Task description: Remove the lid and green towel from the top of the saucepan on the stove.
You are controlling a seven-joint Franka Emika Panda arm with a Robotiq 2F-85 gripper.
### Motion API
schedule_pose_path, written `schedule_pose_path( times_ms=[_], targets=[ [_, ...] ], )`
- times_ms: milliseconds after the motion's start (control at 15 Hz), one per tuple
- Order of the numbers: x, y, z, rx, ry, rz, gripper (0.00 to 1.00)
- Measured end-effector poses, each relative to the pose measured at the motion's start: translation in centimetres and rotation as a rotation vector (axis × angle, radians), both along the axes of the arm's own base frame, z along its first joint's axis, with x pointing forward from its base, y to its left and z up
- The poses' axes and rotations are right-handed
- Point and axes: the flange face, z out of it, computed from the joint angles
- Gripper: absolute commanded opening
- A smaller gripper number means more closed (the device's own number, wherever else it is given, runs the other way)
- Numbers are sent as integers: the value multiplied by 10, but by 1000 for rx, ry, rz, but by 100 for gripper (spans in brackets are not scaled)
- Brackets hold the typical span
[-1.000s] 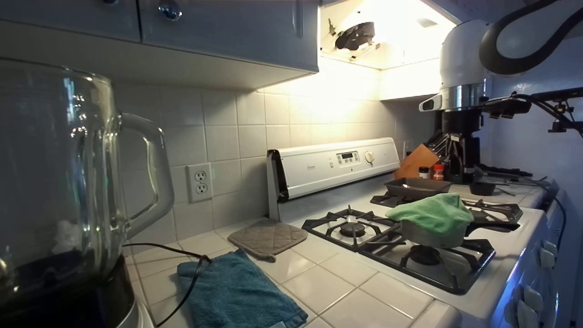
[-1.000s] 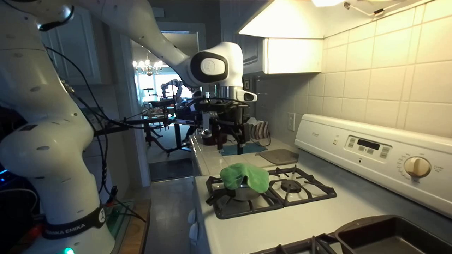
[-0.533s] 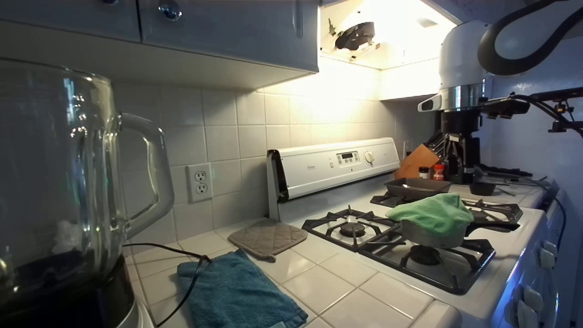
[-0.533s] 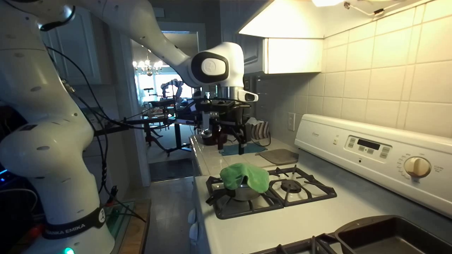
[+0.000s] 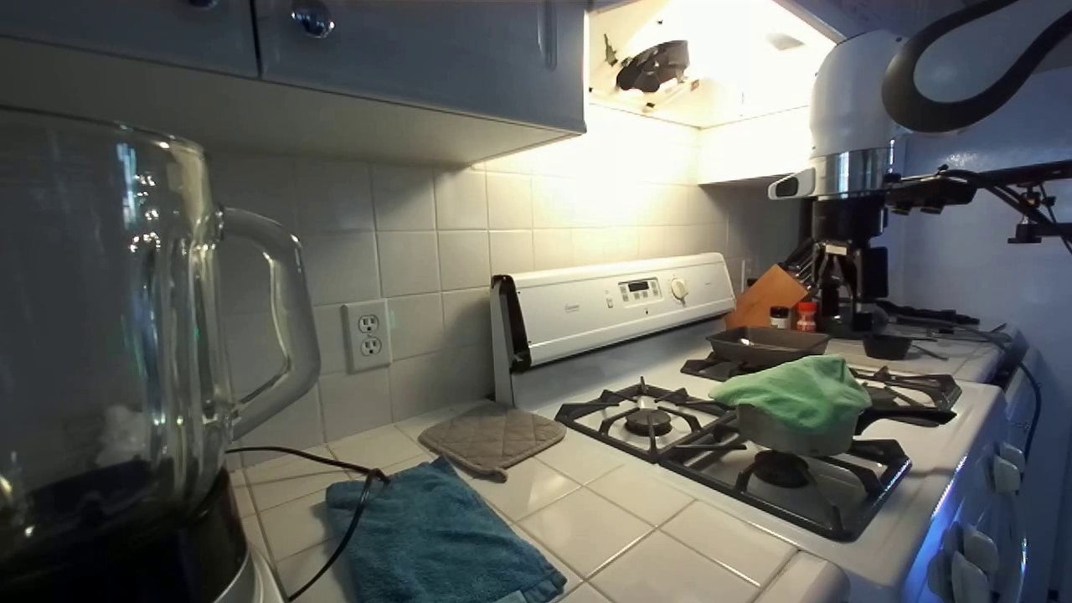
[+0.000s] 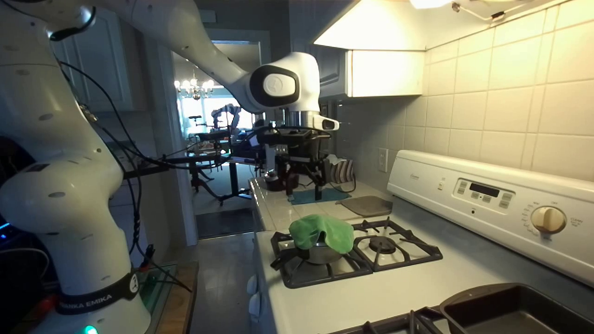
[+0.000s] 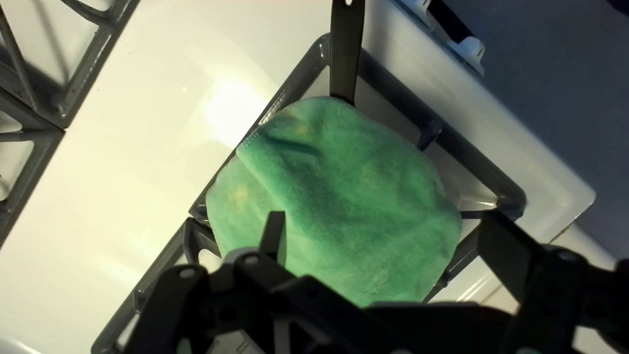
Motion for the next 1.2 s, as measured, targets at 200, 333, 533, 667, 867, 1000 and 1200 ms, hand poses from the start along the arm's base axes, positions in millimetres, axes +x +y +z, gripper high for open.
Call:
schedule_pose_path(
  times_ms=[200, 333, 533, 667, 867, 1000, 1200],
  targets=[
    [-1, 6, 0, -1, 1, 27, 100],
    [-2, 15, -2, -2, 5, 47, 100],
    [-5, 37, -11, -5, 8, 96, 100],
    [-4, 51, -21, -5, 4, 116, 100],
    [-2, 58, -31, -3, 9, 120, 100],
    [-2, 57, -31, -3, 9, 119, 100],
    [-2, 57, -31, -3, 9, 118, 100]
  ],
)
